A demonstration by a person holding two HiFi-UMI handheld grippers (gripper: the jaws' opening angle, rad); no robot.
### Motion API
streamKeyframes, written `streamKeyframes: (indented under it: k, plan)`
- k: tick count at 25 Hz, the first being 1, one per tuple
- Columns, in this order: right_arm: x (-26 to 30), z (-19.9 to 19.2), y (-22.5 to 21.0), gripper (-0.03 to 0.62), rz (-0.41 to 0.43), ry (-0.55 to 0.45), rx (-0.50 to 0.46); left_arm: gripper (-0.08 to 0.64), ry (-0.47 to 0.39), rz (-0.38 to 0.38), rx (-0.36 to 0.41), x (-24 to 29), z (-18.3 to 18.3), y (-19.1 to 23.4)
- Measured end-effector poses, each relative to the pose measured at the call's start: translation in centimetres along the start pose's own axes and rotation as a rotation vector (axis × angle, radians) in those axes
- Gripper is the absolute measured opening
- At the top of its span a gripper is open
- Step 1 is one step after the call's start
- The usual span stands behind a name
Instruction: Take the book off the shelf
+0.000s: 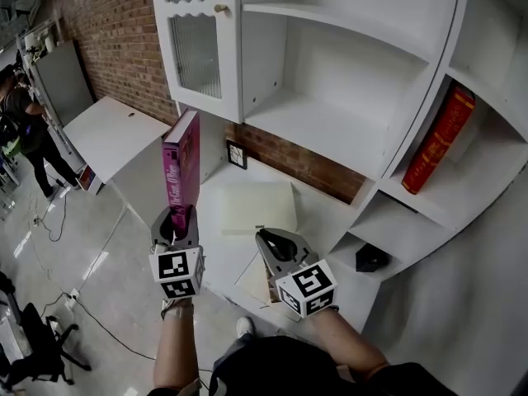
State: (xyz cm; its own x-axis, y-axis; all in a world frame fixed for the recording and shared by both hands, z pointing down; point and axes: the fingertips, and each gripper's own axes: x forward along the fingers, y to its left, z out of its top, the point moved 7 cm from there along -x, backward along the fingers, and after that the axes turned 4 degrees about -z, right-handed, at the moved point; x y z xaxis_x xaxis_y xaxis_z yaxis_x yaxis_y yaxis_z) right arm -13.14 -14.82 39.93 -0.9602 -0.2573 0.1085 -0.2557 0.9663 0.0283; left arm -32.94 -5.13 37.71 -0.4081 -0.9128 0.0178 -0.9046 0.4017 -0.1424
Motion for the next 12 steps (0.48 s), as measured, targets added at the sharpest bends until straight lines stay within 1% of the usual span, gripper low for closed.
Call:
streamKeyframes:
  k: [3, 6, 12]
  plan:
    - [0.3, -0.3, 0.4, 0.028, 0.018, 0.005, 0.002, 0.14, 0.045, 0.012, -0.021, -1.3, -1.7, 0.3]
    - [0.7, -0.7, 1.0, 0.029, 0.039, 0.011, 0.005, 0.14, 0.069, 0.025, -0.033, -2.7, -2.9, 0.6]
    - [1.1, -1.5, 1.9, 0.028, 0.071, 0.023, 0.013, 0.138, 0.054, 0.021, -0.032, -5.1, -4.6, 0.8]
